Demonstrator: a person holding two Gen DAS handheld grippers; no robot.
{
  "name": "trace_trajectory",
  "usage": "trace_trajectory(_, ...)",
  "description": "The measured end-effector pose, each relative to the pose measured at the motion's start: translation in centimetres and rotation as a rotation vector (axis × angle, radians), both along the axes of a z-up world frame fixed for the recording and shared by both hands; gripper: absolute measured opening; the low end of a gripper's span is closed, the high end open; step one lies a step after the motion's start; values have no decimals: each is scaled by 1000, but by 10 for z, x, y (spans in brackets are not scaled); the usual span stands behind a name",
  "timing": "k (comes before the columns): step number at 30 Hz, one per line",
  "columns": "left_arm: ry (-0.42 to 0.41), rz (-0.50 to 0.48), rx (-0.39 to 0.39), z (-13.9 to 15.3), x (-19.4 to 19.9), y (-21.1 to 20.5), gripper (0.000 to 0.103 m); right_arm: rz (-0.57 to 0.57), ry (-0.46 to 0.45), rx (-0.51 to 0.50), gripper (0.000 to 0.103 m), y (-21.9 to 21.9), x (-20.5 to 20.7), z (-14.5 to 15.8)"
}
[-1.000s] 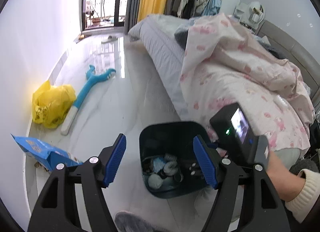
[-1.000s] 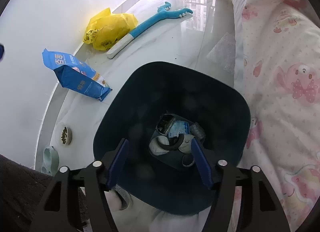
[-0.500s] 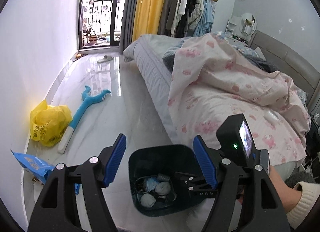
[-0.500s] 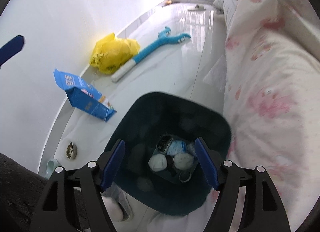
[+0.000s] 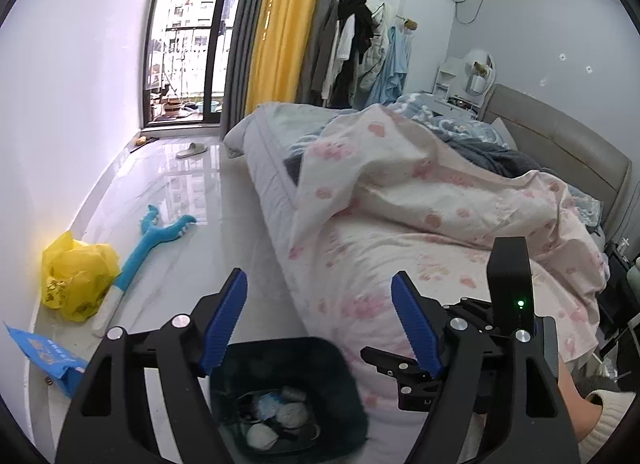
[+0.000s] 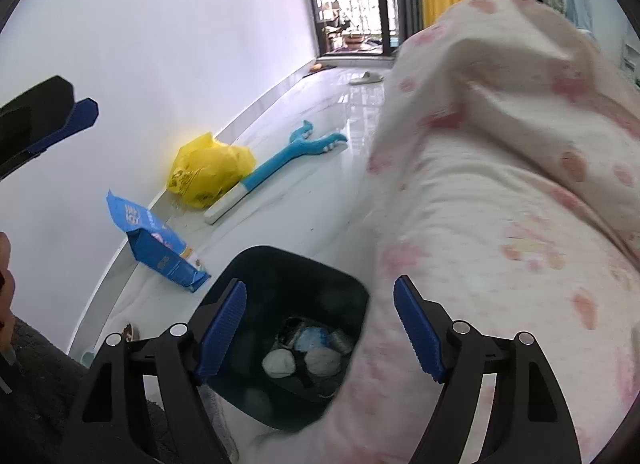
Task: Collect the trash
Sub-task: 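Move both tools back toward the bubble wrap and tape core on the bedsheet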
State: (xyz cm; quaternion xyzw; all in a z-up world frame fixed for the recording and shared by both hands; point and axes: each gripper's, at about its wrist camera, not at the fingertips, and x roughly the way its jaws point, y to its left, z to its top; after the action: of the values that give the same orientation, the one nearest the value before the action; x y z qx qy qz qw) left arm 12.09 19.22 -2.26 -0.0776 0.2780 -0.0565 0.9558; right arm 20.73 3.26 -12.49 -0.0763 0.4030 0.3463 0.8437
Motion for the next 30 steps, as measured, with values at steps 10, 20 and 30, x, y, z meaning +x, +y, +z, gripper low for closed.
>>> trace_trajectory(10,-22,-84,7,2,20,-56,82,-75,-78,-21,78,-63,8,17)
trace_trajectory(20,-27,-158,33,-2,37,-102,83,-175,-125,-9,79,-124,22,34)
trace_trajectory(30,-10,-242,49,-14,52,-148,84,-252,-147,-2,79,-183,32,40)
